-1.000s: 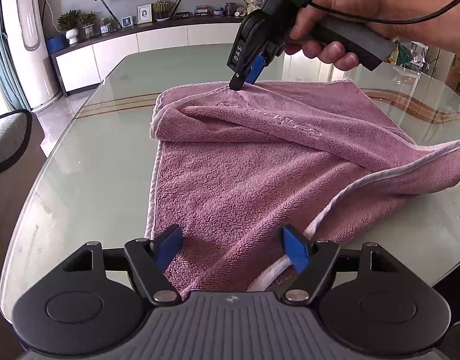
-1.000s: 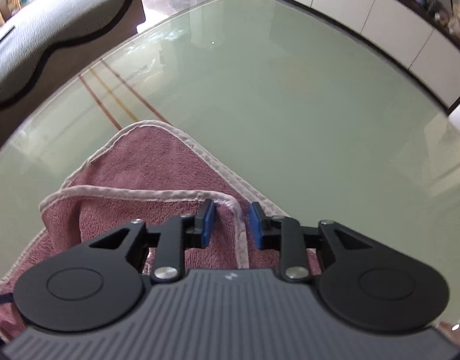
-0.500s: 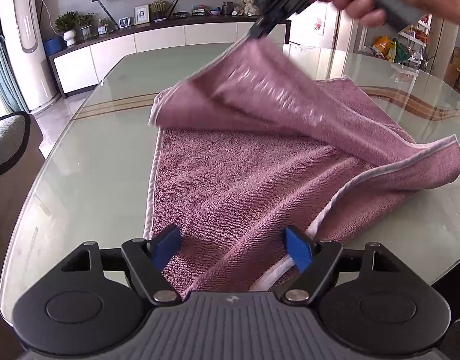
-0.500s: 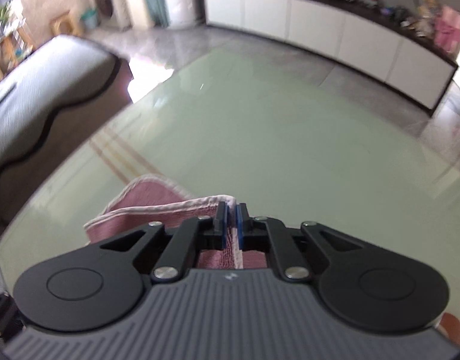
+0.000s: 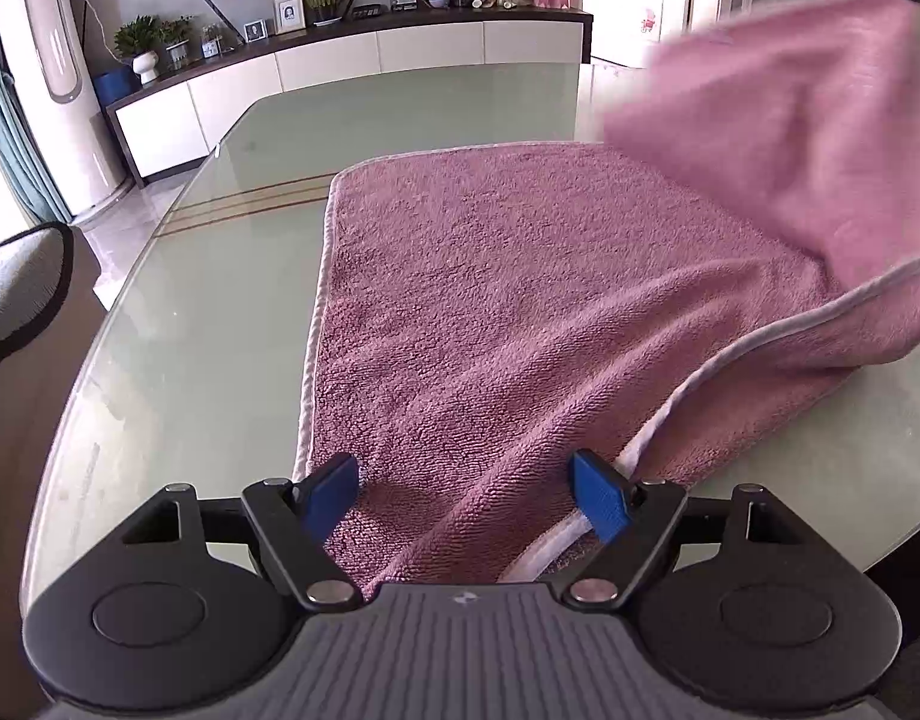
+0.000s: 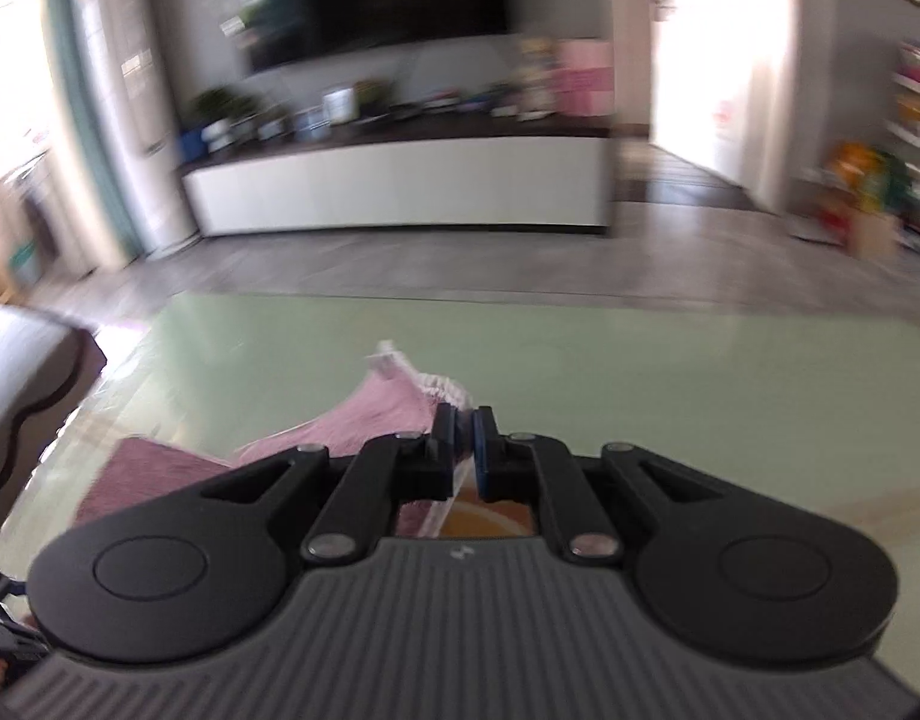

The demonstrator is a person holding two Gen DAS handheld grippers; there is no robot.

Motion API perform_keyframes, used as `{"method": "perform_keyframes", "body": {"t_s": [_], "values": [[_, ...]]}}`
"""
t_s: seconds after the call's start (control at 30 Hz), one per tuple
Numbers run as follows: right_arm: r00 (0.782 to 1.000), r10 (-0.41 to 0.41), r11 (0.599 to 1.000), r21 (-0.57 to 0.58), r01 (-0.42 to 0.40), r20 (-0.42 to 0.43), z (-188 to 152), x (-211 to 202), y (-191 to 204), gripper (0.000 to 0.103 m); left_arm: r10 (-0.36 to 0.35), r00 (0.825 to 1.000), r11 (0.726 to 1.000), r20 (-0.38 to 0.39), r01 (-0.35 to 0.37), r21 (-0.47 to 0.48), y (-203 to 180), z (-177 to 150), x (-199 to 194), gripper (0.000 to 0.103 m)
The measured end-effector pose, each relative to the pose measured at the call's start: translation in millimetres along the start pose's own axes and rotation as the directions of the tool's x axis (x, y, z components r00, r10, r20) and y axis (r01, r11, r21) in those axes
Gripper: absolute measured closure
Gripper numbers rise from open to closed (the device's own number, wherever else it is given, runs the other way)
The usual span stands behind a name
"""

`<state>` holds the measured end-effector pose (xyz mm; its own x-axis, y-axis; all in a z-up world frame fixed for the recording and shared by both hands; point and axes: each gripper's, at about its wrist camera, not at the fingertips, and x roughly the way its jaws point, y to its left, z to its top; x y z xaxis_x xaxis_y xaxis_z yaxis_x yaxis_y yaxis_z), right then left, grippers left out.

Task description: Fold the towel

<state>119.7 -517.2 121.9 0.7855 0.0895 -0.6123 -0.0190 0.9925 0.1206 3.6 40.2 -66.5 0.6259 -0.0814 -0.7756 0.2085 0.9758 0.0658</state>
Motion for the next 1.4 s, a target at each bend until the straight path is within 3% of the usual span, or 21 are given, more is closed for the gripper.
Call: {"method": "perform_keyframes", "body": {"t_s": [0.07,0.2,0.3,0.4,0.67,0.7,0.77,0.87,1.0,1.17,1.3,1.4], "values": [[0.999,-0.043,0.998,0.04,0.044,-0.015,-28,-22,-37,0.097,0.002,1.0,1.0,0.0,-0.002,0.001,0,-1,0,0.02],[0.977,-0.102,0.991,0.069,0.117,-0.185,-123,-26,-90,0.097,-0.014,1.0,1.0,-0.002,0.014,-0.001,-2,-4,-2,0.015],[0.95,-0.083,0.991,0.075,0.11,-0.3,-176,-17,-98,0.097,-0.004,1.0,1.0,-0.001,0.004,0.013,-5,-5,-5,0.015],[0.939,-0.052,0.995,0.067,0.08,-0.341,-204,-16,-92,0.097,0.007,1.0,0.999,-0.005,-0.006,0.036,-7,-5,-7,0.015],[0.93,-0.056,0.995,0.058,0.082,-0.364,-205,-1,-87,0.093,0.021,1.0,0.999,-0.003,-0.021,0.044,-1,-5,-8,0.015],[0.927,-0.056,0.995,0.057,0.083,-0.372,-207,0,-88,0.089,0.026,1.0,0.998,-0.002,-0.026,0.051,-1,-5,-9,0.016],[0.928,-0.063,0.994,0.06,0.091,-0.366,-209,-2,-89,0.055,0.039,0.999,0.997,0.002,-0.039,0.064,-3,-4,-12,0.022],[0.946,-0.084,0.99,0.08,0.115,-0.314,-202,-16,-93,0.055,0.047,0.998,0.995,0.046,-0.051,0.083,-7,4,-28,0.025],[0.969,-0.121,0.987,0.075,0.14,-0.215,-168,-8,-86,0.055,0.016,0.991,0.998,0.133,-0.025,0.066,-12,32,-45,0.024],[0.98,-0.093,0.995,0.031,0.1,-0.179,-123,61,-47,0.043,0.027,0.984,0.999,0.175,-0.033,0.029,-23,83,-16,0.024],[0.974,-0.097,0.992,0.053,0.11,-0.204,-104,120,-34,0.043,0.043,0.991,0.998,0.125,-0.036,-0.06,-20,116,32,0.029],[0.971,-0.125,0.989,0.046,0.137,-0.202,-97,157,-31,0.043,0.057,0.996,0.997,0.075,-0.053,-0.049,-22,130,64,0.029]]}}
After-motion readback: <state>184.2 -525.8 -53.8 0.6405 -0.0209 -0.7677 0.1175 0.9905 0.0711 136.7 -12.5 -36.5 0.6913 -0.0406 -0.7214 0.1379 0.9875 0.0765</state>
